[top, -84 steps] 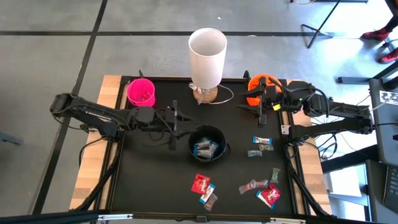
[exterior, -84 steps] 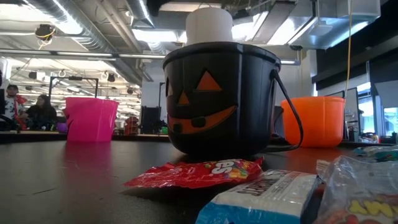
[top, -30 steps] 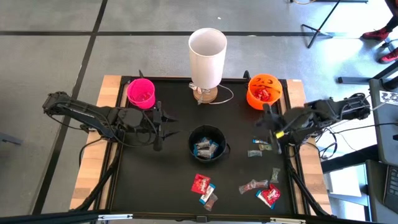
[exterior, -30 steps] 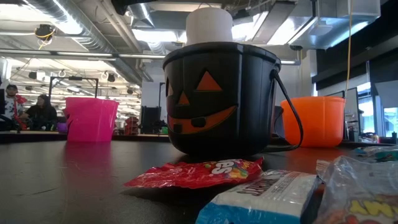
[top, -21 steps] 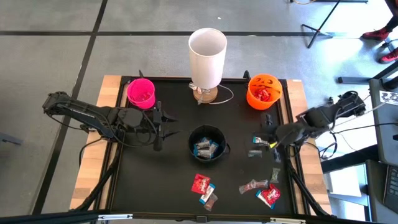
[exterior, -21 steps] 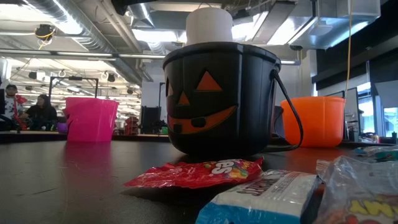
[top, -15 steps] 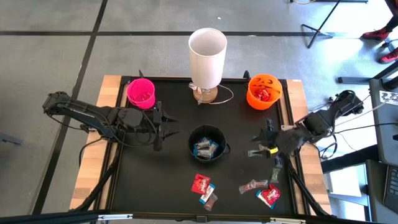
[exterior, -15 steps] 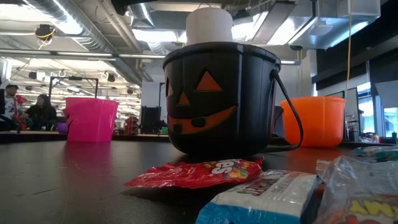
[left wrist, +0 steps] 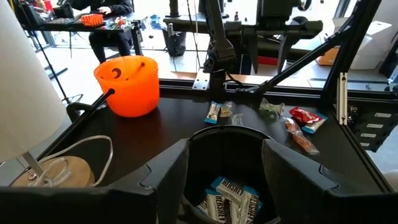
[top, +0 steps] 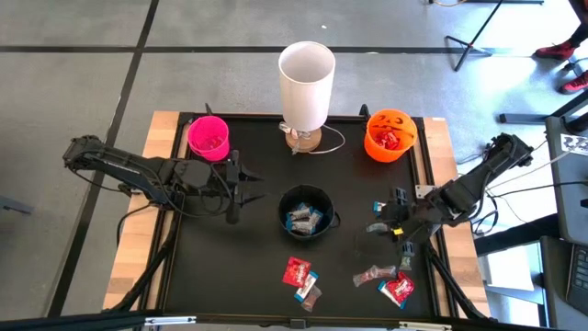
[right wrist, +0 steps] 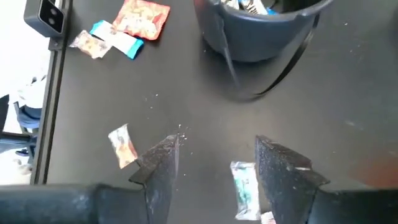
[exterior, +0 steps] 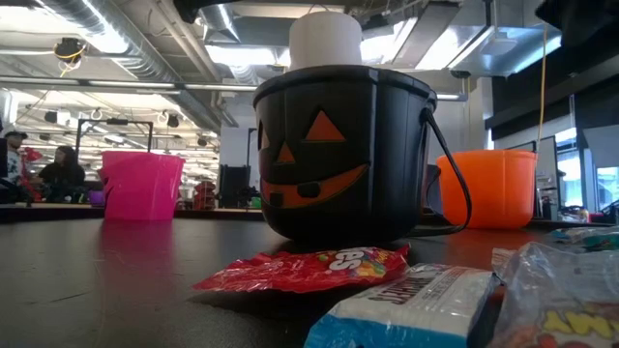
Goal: Sort candy
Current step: Put the blue gummy into the pink bucket
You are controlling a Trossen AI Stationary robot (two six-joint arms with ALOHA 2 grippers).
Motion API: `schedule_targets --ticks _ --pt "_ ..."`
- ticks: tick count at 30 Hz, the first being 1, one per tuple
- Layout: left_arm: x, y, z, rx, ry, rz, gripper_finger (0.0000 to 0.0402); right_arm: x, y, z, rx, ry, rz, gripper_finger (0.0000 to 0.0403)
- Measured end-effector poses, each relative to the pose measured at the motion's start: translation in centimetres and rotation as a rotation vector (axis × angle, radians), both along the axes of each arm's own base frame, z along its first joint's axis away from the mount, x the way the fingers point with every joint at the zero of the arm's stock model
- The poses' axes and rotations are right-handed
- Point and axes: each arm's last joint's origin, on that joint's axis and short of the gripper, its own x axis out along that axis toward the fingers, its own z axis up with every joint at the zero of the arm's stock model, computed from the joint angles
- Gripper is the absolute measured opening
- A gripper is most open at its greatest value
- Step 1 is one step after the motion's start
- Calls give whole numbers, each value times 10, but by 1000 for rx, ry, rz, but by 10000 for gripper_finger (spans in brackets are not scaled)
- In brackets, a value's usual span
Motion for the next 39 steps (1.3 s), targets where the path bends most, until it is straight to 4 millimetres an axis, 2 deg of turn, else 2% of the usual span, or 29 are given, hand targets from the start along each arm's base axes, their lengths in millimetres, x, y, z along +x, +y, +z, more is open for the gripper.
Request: schedule_targets --ticks 12,21,32,39 --pt "0 -3 0 -7 1 -34 196 -11 4 -6 59 85 -84 209" --pt "0 -4 0 -10 3 -32 196 -10 4 -16 21 158 -145 209" --pt "13 -8 -9 -3 27 -41 196 -13 2 -85 -2 264 -196 209" --pt "20 -10 -15 2 39 -40 196 -24 -7 -115 -22 335 -302 209"
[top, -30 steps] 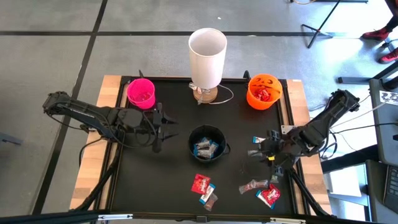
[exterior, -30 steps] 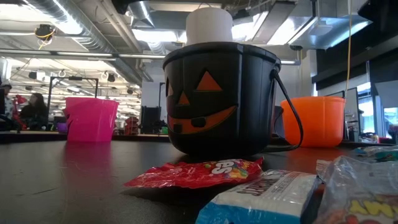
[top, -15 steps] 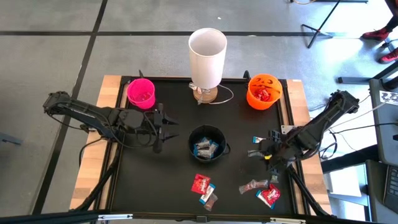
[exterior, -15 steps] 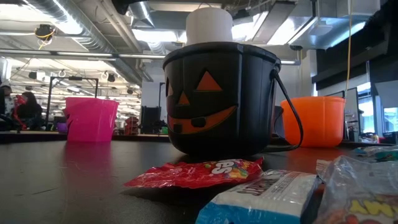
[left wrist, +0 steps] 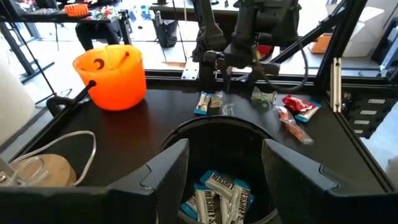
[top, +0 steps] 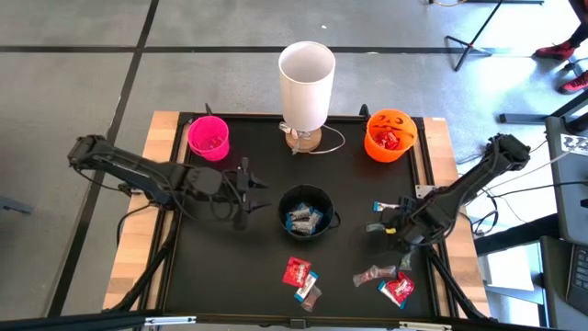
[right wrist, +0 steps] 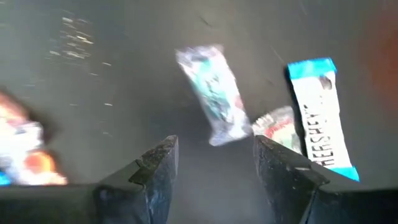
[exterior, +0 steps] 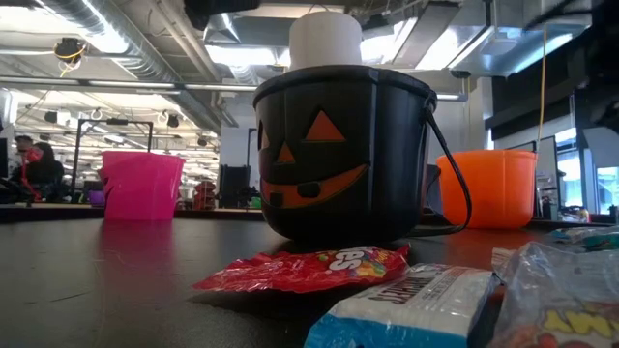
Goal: Sort candy
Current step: Put the blue gummy into the pink bucket
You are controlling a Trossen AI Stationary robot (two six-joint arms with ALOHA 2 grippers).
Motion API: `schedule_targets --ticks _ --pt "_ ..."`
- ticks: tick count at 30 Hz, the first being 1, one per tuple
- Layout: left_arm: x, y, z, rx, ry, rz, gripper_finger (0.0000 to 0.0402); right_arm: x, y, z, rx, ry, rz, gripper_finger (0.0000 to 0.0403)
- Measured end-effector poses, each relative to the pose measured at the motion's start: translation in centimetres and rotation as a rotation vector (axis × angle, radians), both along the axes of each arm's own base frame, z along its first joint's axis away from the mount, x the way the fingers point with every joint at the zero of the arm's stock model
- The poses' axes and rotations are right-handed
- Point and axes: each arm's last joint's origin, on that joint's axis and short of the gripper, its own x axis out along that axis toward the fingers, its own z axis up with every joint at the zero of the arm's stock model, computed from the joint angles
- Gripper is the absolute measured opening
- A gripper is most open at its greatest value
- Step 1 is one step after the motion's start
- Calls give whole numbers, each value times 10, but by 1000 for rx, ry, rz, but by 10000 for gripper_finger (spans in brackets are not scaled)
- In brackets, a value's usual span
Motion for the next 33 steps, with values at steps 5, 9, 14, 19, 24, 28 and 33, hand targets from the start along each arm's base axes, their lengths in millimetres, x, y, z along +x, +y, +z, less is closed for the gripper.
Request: schedule_targets --ticks 5,9,14,19,24,28,33 --pt "6 0 -2 14 -10 12 196 -5 -5 -15 -34 2 -52 209" --pt "10 1 -4 23 -17 30 196 -7 -8 -29 -33 -17 -61 209" --pt "10 3 -4 32 -18 65 196 -9 -10 -44 -6 -45 -67 209" --pt "11 7 -2 28 -34 83 196 -12 -12 -50 -11 -35 -87 184" --pt "13 15 -2 31 -37 118 196 -11 -12 -50 -15 -55 -90 118" --pt "14 20 -1 28 -45 133 196 -11 -12 -50 -31 -77 -91 62" --pt "14 21 -1 8 -50 139 196 -11 -12 -49 -40 -76 -65 6"
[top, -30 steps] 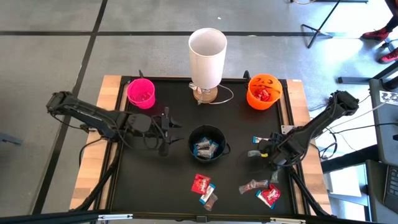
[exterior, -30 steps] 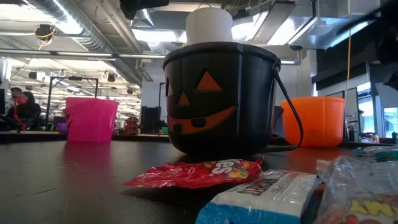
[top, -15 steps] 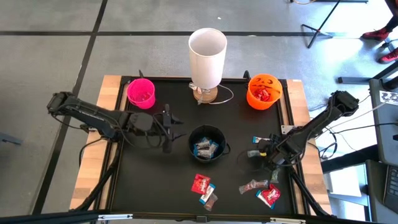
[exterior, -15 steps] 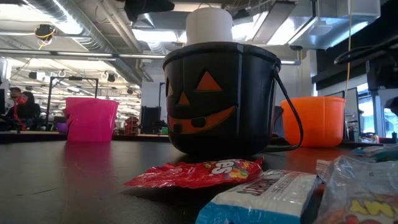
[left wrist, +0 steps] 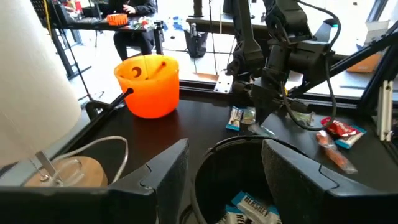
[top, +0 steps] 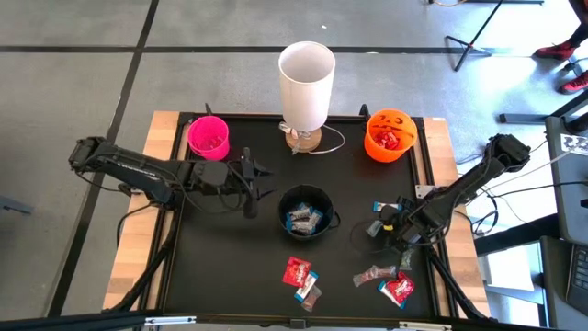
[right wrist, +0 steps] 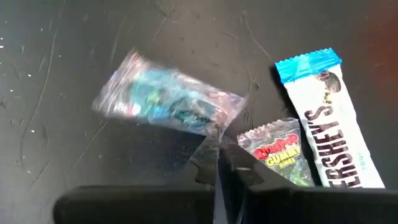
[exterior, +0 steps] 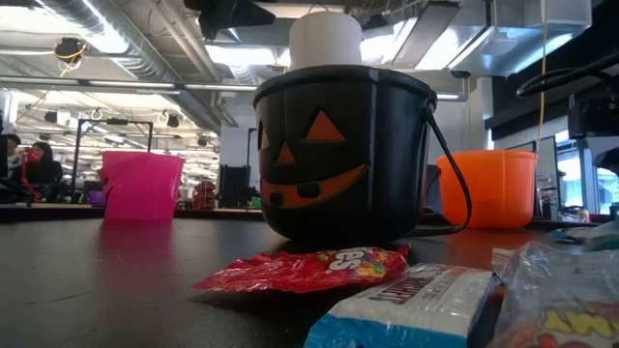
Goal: Sort candy
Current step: Put the blue gummy into the pink bucket
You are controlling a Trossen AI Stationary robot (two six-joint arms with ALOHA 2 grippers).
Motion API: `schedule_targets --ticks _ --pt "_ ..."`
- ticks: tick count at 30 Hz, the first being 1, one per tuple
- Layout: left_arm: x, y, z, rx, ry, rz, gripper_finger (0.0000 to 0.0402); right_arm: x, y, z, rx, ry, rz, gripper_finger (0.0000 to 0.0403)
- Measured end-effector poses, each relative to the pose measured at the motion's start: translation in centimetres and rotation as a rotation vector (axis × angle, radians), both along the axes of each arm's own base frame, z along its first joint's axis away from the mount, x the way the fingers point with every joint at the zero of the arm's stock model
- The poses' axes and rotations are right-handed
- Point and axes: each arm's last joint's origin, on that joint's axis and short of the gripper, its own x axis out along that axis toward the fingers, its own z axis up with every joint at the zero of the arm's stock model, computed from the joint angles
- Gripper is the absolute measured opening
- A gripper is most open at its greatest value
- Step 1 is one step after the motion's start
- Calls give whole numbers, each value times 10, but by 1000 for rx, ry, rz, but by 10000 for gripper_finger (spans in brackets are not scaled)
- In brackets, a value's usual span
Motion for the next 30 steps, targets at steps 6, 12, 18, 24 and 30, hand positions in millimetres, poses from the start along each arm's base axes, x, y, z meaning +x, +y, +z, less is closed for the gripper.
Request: schedule_targets --ticks 6,12,18,24,30 --pt "-1 -8 0 -36 -8 -24 196 1 1 3 -5 -3 26 3" --pt "-2 -16 0 -55 -13 -44 196 12 8 23 -50 -78 59 1" --pt "-3 -17 0 -82 -20 -35 196 21 10 57 -176 -165 46 1" --pt "1 -18 -2 -85 -20 -34 196 29 6 94 -358 -289 -14 1" --pt "17 -20 -12 -91 -38 -36 196 49 -7 120 -497 -369 -39 0"
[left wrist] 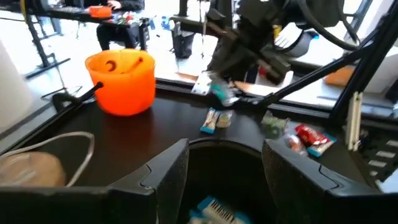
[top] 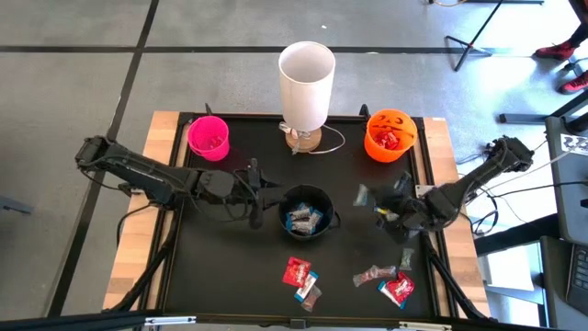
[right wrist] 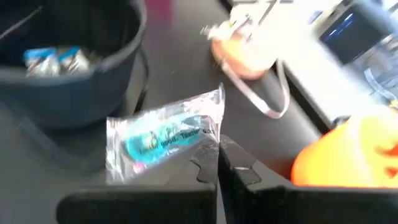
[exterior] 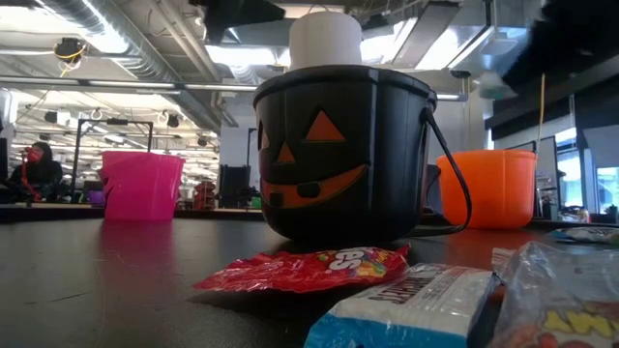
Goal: Sort candy
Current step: Put the blue gummy into the pink bucket
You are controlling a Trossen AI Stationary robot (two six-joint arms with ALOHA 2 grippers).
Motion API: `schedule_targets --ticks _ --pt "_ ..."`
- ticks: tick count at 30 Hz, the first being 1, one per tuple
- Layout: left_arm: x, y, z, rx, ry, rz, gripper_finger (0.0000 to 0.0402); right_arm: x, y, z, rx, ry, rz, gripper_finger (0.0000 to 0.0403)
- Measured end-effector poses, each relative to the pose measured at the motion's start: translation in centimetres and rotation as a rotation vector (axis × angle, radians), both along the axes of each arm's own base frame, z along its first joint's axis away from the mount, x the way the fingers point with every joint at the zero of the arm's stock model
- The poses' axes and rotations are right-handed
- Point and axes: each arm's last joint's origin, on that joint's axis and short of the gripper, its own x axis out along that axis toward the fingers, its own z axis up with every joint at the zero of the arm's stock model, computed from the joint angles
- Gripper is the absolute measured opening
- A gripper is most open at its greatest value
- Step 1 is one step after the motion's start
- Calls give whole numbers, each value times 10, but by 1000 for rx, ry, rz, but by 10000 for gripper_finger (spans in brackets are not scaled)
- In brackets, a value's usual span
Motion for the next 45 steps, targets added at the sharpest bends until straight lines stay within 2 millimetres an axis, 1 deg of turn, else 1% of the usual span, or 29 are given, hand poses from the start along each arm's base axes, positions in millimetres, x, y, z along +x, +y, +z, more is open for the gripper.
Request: schedule_targets --ticks 3,7,14,18,21,25,27,32,39,45 --pt "9 3 -3 -54 -33 -2 196 13 -10 8 -49 -18 -2 0" --pt "17 15 -4 -141 -83 1 196 31 -24 17 -114 -46 11 0" --pt "29 46 -11 -285 -118 -13 196 59 -51 36 -154 -152 70 0" --pt "37 65 -19 -333 -123 3 199 69 -65 46 -145 -237 112 0" --pt "43 77 -23 -369 -168 15 207 75 -75 50 -139 -283 126 0" --pt "51 89 -27 -403 -231 -7 221 83 -87 48 -114 -305 145 0" --pt "54 95 -31 -424 -253 5 227 88 -91 45 -100 -302 163 0" --pt "62 104 -47 -476 -213 42 237 104 -95 36 -88 -316 198 0" --pt "72 106 -47 -472 -220 54 239 122 -94 23 -88 -315 237 0" --pt "73 107 -46 -465 -218 72 230 126 -94 18 -88 -303 238 0"
